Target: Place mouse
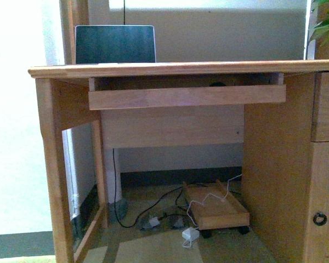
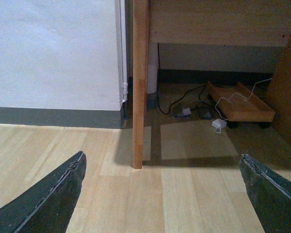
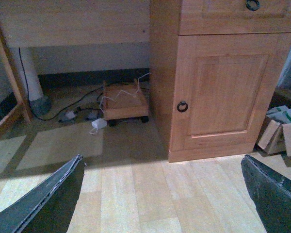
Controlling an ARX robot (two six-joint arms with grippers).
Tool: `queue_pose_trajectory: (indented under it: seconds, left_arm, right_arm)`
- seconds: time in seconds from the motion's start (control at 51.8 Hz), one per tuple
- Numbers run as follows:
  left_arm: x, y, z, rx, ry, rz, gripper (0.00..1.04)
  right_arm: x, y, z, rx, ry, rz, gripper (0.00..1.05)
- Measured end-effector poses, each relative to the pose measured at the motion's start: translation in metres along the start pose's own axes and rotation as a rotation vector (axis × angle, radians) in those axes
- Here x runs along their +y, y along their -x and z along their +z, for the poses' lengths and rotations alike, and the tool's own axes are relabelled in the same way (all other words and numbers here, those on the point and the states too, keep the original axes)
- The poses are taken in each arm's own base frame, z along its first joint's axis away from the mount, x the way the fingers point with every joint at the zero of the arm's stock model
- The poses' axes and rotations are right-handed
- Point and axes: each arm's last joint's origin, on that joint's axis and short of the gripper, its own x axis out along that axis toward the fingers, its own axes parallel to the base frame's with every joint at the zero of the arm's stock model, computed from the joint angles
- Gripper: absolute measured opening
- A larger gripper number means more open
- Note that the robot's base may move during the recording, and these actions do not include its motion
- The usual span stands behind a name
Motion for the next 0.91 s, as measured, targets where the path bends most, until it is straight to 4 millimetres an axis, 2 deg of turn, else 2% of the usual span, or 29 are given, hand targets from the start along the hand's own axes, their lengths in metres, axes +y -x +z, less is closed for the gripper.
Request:
queue_pose_trajectory:
  seconds: [0.907]
  left_arm:
    - [0.0, 0.0, 0.0, 0.0, 0.0, 0.0, 0.97]
  right_arm:
    - [0.0, 0.0, 0.0, 0.0, 0.0, 0.0, 0.97]
